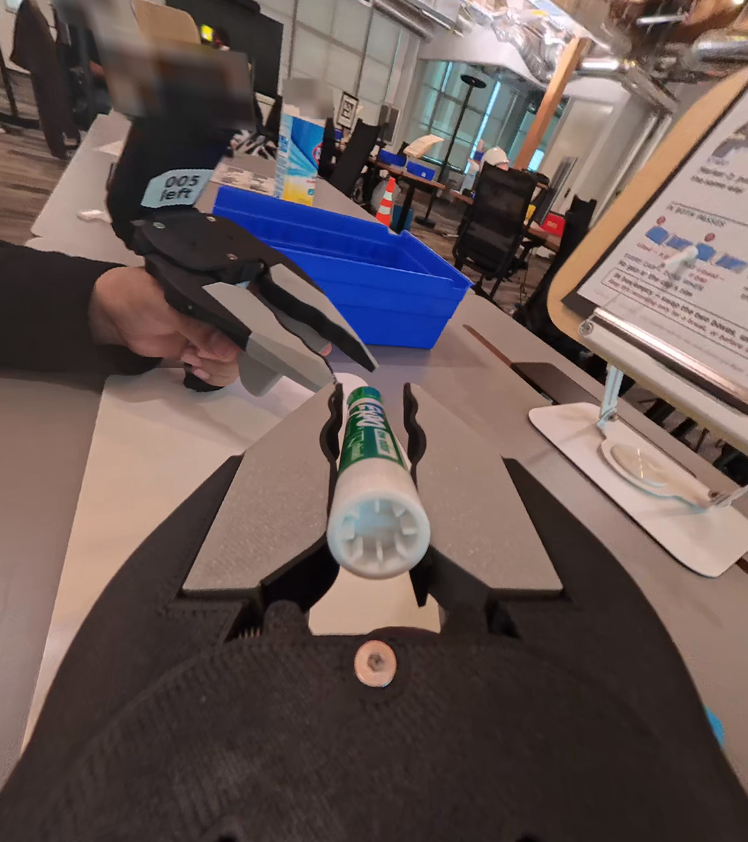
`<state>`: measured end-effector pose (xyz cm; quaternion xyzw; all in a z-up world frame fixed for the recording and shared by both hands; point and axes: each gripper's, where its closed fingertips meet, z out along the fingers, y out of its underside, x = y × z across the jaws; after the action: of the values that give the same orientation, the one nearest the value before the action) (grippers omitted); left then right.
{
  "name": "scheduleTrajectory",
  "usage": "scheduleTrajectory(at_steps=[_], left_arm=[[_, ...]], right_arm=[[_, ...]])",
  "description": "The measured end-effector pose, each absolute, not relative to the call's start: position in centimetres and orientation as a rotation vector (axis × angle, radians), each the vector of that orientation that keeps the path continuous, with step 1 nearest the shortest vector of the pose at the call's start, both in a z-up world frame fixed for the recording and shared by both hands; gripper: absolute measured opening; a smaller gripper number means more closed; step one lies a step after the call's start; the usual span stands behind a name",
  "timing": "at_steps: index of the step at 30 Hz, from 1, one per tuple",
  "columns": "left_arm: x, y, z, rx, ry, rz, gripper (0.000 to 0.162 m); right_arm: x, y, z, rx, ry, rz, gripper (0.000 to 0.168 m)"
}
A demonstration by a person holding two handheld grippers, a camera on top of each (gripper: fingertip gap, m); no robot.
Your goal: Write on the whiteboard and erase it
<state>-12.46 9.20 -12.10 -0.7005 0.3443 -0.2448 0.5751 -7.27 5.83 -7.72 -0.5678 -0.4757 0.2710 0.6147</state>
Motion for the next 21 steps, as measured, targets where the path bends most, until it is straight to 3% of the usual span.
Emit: scheduleTrajectory(at_steps=[1,10,14,19,21], left_arm=[[-12.4,9.1,-12.1,-1.638,0.817,-0.57,0.039],[-11.6,8.8,-12.5,-1.626,0.879,-0.5,0.038],[-11.2,9.3,-12.8,-1.644,0.884,-0.505,0.03],[-10.8,11.5,-13.9,-1.694,0.973,-0.393,0.038],[-11.1,12.9,-13.6,-1.676,0.951,-0.314,0.032]], right_arm=[[-7.1,6.2,-7.6,-1.322,-1.072,0.623,0.025],[-7.1,7.2,-7.6,-1.391,-0.962,0.806,0.024],[-7.3,8.6,-8.5,-1.453,-0.921,0.85,0.025],[-6.7,10.8,-6.6,-1.478,-0.763,0.986,0.025],[-6.5,11.3,-6.2,-1.478,-0.729,1.001,0.024]])
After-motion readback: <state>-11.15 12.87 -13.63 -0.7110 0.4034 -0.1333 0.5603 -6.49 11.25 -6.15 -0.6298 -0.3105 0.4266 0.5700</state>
